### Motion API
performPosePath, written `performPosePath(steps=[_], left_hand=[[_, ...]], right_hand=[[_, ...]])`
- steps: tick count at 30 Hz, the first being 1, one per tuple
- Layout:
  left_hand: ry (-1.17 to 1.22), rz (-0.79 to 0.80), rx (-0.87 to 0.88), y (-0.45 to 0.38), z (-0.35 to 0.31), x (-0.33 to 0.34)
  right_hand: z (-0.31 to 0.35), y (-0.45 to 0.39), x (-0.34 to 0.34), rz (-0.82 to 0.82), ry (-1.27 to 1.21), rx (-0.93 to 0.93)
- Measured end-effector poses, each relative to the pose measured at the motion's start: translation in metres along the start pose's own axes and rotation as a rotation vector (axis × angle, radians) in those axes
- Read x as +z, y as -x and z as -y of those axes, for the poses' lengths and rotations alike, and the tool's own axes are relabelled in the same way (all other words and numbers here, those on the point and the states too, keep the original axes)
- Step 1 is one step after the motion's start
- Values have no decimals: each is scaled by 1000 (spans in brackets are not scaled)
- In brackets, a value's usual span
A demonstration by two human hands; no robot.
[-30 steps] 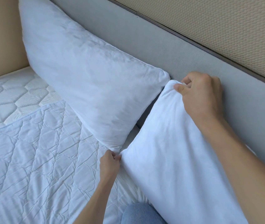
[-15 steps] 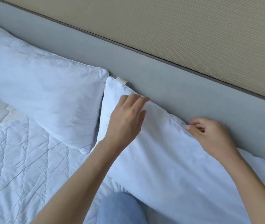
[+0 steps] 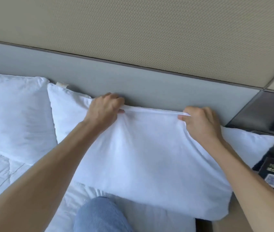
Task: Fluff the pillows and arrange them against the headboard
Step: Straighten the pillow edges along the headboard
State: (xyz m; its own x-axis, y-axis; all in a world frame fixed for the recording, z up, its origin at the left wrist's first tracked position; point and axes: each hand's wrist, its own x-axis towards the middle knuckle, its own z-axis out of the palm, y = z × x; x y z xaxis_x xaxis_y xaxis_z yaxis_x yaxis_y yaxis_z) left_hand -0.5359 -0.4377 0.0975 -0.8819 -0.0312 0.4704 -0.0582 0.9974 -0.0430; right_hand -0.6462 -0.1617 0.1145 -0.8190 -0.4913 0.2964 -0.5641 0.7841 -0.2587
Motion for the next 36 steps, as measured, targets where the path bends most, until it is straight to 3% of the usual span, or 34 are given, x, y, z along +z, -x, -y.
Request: performPosePath(steps=[3, 9, 11, 14, 16, 18, 28, 36], left_hand=[[-15, -69, -114, -7, 3, -3], [81, 130, -152, -6, -16, 3], [119, 239, -64, -11, -36, 2], [-11, 396, 76, -19, -65, 7], [-113, 465, 95, -22, -75, 10], [-123, 463, 87, -22, -78, 11], [75, 148, 78, -7, -58, -48], [83, 213, 99, 19, -67, -27]], right_hand=[[3, -10, -5, -100, 6, -59], [-15, 5, 10, -52, -39, -90], [-26, 7, 11, 29, -83, -73], [-41, 9, -1, 286, -17, -27], [-51, 14, -10, 439, 91, -36], [-58, 19, -15, 482, 125, -55], [-41, 29, -53, 22, -233, -222], [-68, 60, -20, 146, -266, -248]])
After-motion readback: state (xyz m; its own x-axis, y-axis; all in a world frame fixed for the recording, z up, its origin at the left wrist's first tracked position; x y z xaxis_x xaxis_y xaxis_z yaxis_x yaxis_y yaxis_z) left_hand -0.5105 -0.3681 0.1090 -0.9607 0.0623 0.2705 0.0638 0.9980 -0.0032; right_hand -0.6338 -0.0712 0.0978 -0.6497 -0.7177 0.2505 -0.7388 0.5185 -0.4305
